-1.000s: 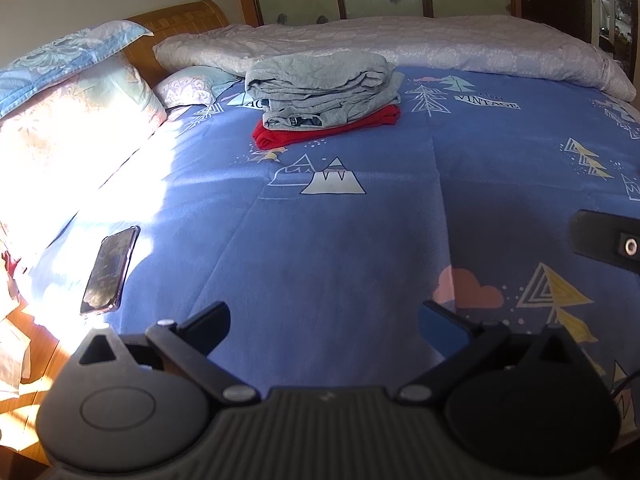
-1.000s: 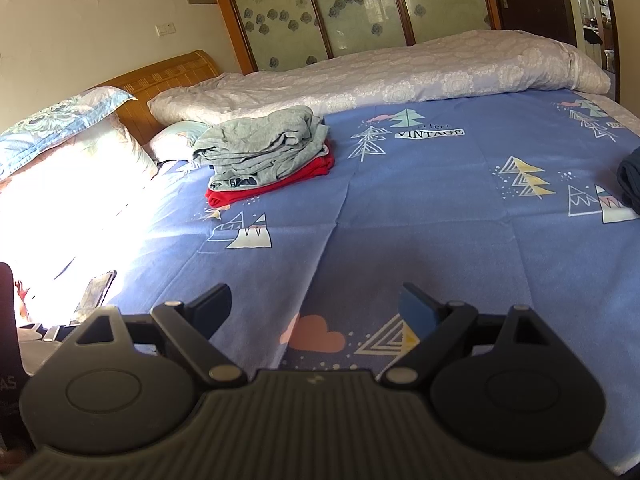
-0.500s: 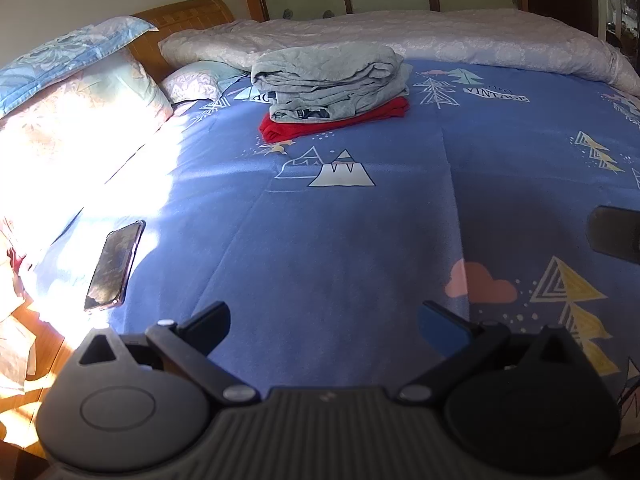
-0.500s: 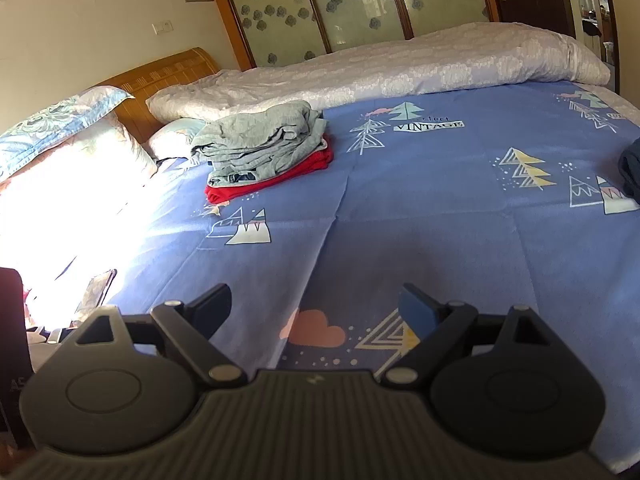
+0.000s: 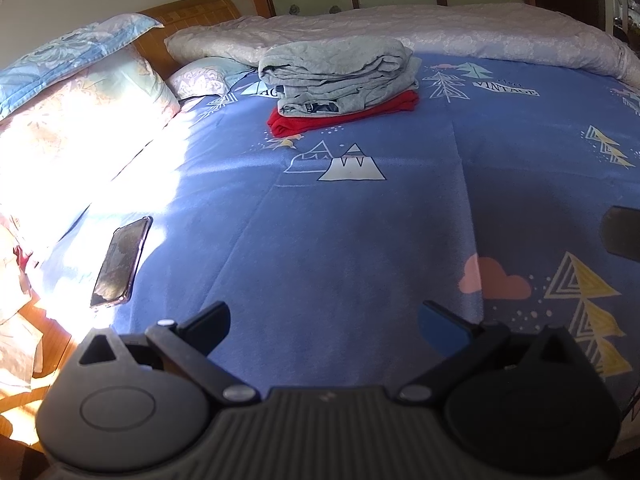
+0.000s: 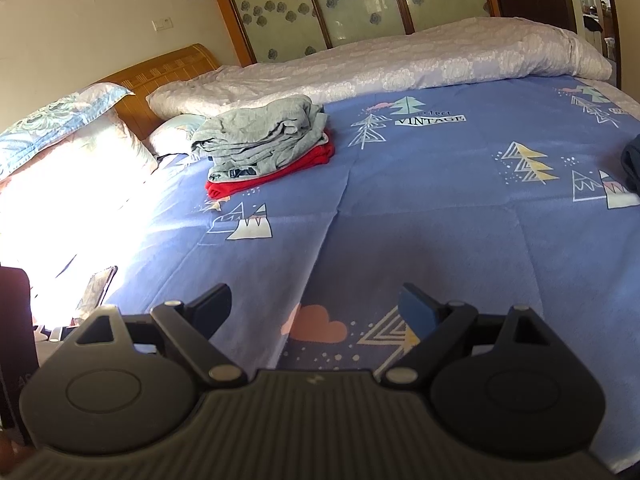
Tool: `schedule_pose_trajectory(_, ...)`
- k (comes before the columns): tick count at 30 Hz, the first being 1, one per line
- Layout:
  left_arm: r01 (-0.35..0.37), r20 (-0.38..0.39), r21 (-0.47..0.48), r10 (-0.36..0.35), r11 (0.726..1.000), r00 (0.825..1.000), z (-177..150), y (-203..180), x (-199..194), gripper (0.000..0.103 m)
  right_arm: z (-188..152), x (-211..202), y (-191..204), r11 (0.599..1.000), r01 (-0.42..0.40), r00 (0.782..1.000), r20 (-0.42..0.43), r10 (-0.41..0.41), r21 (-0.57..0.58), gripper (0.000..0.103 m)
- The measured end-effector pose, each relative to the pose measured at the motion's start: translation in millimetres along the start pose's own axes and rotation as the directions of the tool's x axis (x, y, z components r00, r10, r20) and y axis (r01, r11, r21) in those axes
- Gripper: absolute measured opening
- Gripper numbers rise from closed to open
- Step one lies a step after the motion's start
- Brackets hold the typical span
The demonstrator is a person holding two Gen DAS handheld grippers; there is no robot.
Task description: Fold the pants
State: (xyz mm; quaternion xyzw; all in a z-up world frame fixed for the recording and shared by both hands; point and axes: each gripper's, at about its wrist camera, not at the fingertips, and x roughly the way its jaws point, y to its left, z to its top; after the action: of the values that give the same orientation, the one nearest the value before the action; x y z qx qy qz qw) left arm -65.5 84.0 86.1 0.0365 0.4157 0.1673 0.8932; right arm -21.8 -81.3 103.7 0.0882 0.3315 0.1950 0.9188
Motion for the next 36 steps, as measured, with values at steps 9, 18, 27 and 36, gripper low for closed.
schedule_pose_trajectory(9, -0.015, -0.008, 0.014, 0.015, 1.000, 1.000, -2, -2, 3, 0.103, 0, 1, -1, 1.000, -0.002, 1.000, -0.005, 0.002, 0.000, 0.092)
schedule_pose_trajectory(18, -0.027, -0.014, 0.024, 0.027, 0.999, 1.000, -3, -2, 5, 0.103, -2, 2, -1, 1.000, -0.005, 1.000, -0.011, 0.005, 0.000, 0.092)
schedule_pose_trajectory(27, -0.039, -0.025, 0.034, 0.039, 0.999, 0.999, -4, -2, 9, 0.103, -4, 4, -1, 1.000, -0.006, 1.000, -0.016, 0.006, 0.000, 0.092)
schedule_pose_trajectory(36, -0.054, -0.032, 0.049, 0.055, 0.997, 0.998, -5, -3, 13, 0.103, -4, 4, -1, 1.000, -0.007, 1.000, -0.017, 0.007, -0.002, 0.092)
